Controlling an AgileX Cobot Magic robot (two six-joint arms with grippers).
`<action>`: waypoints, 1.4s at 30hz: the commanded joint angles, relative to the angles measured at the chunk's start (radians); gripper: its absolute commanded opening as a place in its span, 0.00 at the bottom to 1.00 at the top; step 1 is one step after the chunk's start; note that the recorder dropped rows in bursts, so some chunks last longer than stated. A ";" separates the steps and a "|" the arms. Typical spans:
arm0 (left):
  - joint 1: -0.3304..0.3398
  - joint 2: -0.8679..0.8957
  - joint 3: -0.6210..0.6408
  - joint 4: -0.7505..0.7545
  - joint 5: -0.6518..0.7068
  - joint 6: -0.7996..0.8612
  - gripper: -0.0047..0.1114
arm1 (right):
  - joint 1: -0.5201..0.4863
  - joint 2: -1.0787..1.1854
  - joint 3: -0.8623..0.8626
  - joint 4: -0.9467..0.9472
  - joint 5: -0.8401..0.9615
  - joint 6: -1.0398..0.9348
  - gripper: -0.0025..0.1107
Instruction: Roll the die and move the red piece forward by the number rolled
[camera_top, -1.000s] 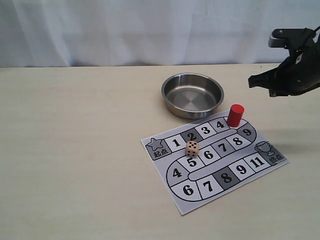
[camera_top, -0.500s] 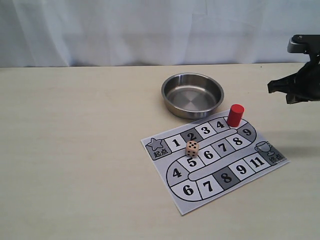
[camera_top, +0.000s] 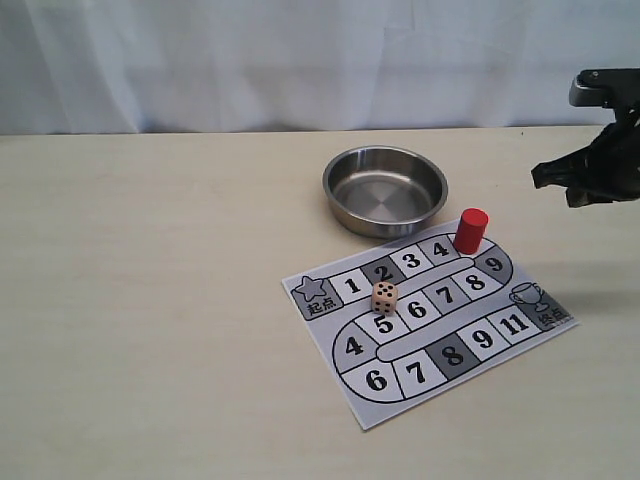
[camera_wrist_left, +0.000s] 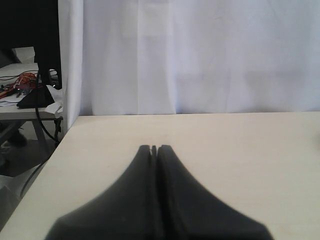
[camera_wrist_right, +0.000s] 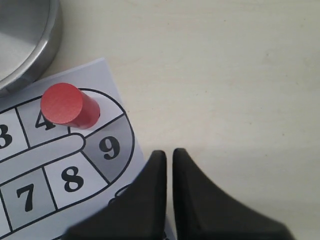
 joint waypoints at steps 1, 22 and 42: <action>0.000 -0.001 -0.005 -0.001 -0.010 -0.002 0.04 | -0.002 -0.004 -0.001 -0.014 0.003 0.005 0.06; 0.000 -0.001 -0.005 -0.001 -0.010 -0.002 0.04 | -0.002 -0.333 -0.001 -0.021 0.098 0.005 0.06; 0.000 -0.001 -0.005 -0.001 -0.010 -0.002 0.04 | -0.002 -0.858 -0.001 -0.014 0.266 0.005 0.06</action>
